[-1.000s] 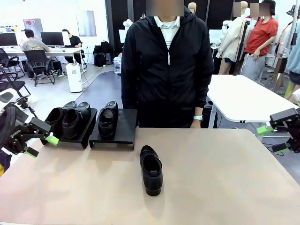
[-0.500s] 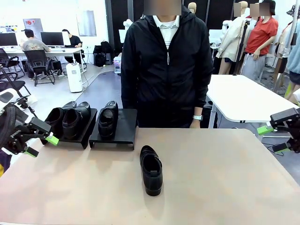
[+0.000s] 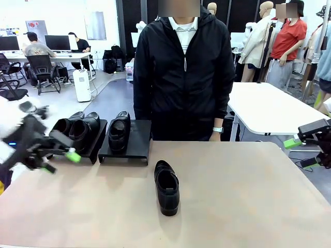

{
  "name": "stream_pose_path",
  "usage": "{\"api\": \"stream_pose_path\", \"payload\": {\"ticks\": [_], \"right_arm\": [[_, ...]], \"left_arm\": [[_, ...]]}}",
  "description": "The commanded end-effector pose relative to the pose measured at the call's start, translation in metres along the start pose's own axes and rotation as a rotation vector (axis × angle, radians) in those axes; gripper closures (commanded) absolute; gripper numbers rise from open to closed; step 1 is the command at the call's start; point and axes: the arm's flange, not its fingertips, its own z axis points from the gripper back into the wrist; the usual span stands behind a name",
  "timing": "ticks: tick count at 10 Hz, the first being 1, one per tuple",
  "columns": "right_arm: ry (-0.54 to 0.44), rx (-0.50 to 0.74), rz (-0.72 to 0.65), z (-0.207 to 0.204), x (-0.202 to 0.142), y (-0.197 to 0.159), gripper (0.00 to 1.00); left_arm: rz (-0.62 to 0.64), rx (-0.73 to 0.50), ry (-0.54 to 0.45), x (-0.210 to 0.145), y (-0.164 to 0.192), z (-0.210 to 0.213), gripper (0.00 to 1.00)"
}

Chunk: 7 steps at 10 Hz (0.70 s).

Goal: Organize the shoes by placing them on the stand.
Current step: Place the Shoe from the middle of the table onto the Shoes Stand.

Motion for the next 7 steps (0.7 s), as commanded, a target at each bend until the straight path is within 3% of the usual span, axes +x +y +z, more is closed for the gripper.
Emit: {"api": "stream_pose_path", "payload": {"ticks": [1, 3, 5, 6, 7], "right_arm": [[-0.004, 0.013, -0.023, 0.003, 0.001, 0.005, 0.0], [-0.004, 0.013, -0.023, 0.003, 0.001, 0.005, 0.0], [-0.004, 0.013, -0.023, 0.003, 0.001, 0.005, 0.0], [-0.004, 0.013, -0.023, 0.003, 0.001, 0.005, 0.0], [-0.004, 0.013, -0.023, 0.003, 0.001, 0.005, 0.0]], "left_arm": [[-0.078, 0.078, 0.1, 0.022, -0.11, -0.066, 0.0], [-0.091, 0.253, 0.12, 0.038, -0.203, -0.162, 0.0], [-0.087, 0.325, 0.101, 0.035, -0.249, -0.215, 0.0], [0.018, 0.456, 0.042, 0.035, -0.254, -0.215, 0.0], [-0.12, 0.216, 0.125, -0.003, -0.247, -0.209, 0.0]]}}
